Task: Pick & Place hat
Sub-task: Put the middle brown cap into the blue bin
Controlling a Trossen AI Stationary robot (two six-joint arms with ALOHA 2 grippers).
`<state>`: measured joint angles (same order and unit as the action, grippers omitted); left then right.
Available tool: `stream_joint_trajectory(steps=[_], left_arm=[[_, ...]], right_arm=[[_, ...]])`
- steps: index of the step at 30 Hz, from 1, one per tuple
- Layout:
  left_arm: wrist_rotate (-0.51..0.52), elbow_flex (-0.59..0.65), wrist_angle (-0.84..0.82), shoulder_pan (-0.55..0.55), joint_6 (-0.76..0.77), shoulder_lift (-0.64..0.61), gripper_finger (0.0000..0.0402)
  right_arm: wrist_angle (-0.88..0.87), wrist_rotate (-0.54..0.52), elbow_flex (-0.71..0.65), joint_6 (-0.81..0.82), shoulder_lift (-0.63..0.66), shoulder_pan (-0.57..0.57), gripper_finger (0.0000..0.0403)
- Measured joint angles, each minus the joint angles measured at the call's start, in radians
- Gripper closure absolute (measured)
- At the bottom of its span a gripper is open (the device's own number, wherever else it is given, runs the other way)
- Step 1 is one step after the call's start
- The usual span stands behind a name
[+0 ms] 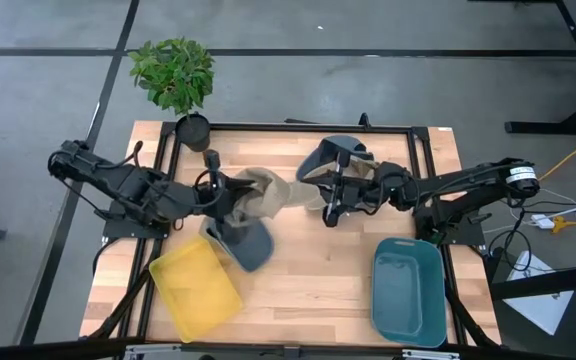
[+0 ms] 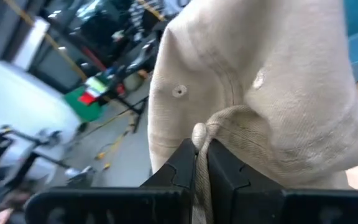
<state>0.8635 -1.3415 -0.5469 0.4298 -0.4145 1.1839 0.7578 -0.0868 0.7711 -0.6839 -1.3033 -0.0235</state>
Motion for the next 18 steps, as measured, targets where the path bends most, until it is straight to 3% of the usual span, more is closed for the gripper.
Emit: stream_joint_trajectory(steps=[4, 14, 18], left_arm=[[0.149, 0.0, -0.005, 0.068, 0.005, -0.002, 0.0388], [0.65, 0.001, -0.006, 0.266, 0.0, -0.007, 0.0389], [0.683, 0.002, 0.001, 0.306, -0.003, -0.013, 0.0389]], right_arm=[[-0.001, -0.022, 0.0, -0.001, 0.0, 0.025, 0.0386], [0.0, -0.018, 0.002, 0.019, 0.0, 0.061, 0.0386], [0.002, -0.01, 0.003, 0.025, 0.0, 0.061, 0.0386]])
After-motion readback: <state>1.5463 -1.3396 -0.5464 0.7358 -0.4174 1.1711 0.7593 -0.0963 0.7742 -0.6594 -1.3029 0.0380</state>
